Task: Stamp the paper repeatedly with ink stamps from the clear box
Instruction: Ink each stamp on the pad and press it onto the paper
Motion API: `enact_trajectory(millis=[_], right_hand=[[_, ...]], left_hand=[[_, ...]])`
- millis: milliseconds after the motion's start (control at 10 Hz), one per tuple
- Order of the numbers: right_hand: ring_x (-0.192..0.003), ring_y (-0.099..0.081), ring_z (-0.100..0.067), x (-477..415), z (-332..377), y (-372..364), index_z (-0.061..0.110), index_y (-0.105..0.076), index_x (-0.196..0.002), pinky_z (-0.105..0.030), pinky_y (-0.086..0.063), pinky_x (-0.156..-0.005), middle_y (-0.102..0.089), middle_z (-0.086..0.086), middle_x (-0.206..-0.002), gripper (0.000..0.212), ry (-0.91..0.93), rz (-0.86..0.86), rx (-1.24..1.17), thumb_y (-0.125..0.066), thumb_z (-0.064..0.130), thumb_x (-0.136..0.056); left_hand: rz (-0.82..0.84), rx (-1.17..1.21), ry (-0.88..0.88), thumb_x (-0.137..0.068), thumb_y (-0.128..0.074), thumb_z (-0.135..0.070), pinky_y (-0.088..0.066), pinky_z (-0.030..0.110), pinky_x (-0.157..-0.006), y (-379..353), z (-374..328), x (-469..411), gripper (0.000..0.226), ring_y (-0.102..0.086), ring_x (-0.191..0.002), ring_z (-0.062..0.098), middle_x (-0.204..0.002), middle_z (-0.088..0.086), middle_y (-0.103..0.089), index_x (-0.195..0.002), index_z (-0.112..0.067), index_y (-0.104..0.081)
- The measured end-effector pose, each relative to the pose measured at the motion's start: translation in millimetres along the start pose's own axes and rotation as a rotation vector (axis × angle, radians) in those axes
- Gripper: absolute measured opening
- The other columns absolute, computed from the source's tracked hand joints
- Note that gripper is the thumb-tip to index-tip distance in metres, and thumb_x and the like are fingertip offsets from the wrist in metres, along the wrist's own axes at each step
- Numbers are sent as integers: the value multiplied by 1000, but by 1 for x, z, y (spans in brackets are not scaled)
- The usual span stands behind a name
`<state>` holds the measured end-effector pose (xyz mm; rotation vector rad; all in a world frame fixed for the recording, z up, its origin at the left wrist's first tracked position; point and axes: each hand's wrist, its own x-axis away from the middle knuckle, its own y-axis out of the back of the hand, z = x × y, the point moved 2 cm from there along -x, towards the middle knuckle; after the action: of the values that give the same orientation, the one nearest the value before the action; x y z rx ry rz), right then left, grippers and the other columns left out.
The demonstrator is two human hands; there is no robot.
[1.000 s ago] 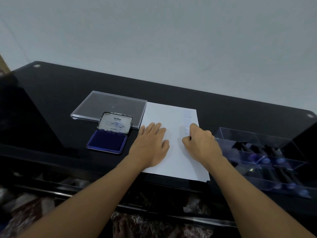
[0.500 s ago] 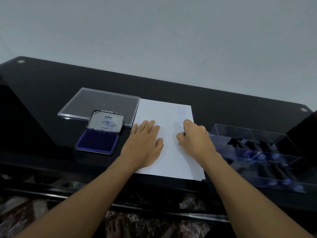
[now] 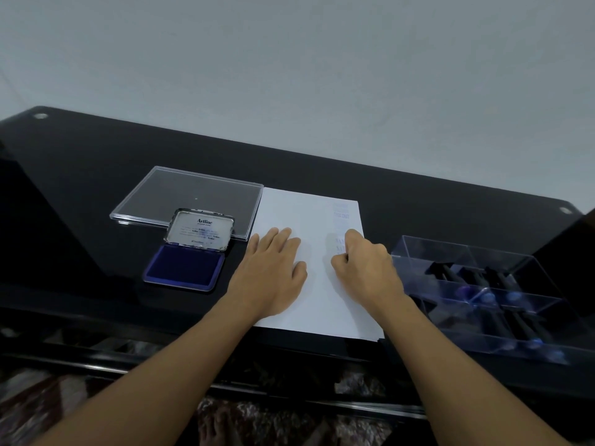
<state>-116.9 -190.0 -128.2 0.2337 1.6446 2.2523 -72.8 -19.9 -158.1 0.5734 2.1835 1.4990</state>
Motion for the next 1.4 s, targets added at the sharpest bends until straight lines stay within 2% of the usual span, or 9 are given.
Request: enact_trajectory(millis=[200, 400, 500, 700, 800, 1000, 1200, 1300, 1400], right_hand=[[-66, -51, -27, -6, 0, 2, 17, -34, -76, -34, -38, -50, -55, -8, -76, 19, -22, 34, -18, -45, 20, -90], [-58, -42, -23, 8, 1, 3, 18, -30, -78, -34, -34, -49, -52, -5, -68, 18, 16, -11, -8, -43, 17, -91], [-59, -50, -21, 11, 1, 2, 18, -35, -84, -35, -40, -49, -54, -2, -71, 13, 28, -19, 0, -43, 19, -95], [-63, -52, -25, -1, 1, 3, 19, -33, -77, -36, -42, -53, -55, -5, -73, 19, -7, 0, -18, -44, 21, -92], [-67, -57, -25, -3, 2, 3, 18, -37, -80, -38, -47, -55, -57, -4, -76, 15, -8, 19, -11, -44, 22, -92], [-64, -52, -25, 0, 2, 7, 18, -34, -77, -32, -38, -51, -55, -4, -75, 18, -1, 28, -9, -44, 20, -92], [-69, -53, -25, 1, 3, 14, 16, -38, -83, -33, -39, -53, -56, -5, -81, 13, 22, 96, 14, -45, 21, -93], [-76, -56, -29, 0, 1, 27, 13, -43, -85, -34, -40, -56, -58, -7, -86, 13, 5, 55, -23, -47, 24, -91], [-65, -51, -23, -4, -2, 50, 14, -43, -81, -32, -40, -53, -59, -5, -80, 15, -7, -63, -107, -50, 26, -89]], left_hand=[[0, -2, 3, -102, -28, -37, -4, 45, -123, -1, 0, 0, 53, -6, -151, 21, -163, 4, -17, -151, -17, -29], [-4, -7, 1, -102, -28, -38, -4, 45, -123, -1, 0, 1, 53, -6, -151, 21, -163, 4, -17, -151, -17, -29], [-10, -13, 2, -102, -28, -38, -5, 45, -123, -2, 1, 0, 53, -6, -151, 21, -163, 3, -18, -151, -17, -29], [-19, -3, 5, -102, -29, -38, -4, 44, -123, -2, 0, 1, 53, -6, -151, 20, -163, 2, -18, -150, -18, -30], [-23, -8, 6, -101, -29, -38, -4, 44, -123, -3, 0, 0, 53, -7, -151, 19, -163, 2, -18, -150, -18, -30], [-25, -10, 5, -102, -29, -39, -4, 43, -123, -2, 1, 0, 53, -8, -151, 19, -163, 1, -19, -150, -18, -31], [-40, -7, -3, -101, -31, -37, -5, 41, -122, 0, -1, 1, 52, -11, -149, 18, -162, 1, -22, -149, -17, -33], [-41, -6, -6, -101, -31, -37, -5, 41, -122, 0, -1, 1, 52, -12, -149, 18, -162, 1, -23, -149, -17, -34], [-41, 0, -6, -101, -31, -37, -6, 42, -123, -1, 0, 1, 52, -12, -149, 19, -162, 1, -23, -149, -17, -34]])
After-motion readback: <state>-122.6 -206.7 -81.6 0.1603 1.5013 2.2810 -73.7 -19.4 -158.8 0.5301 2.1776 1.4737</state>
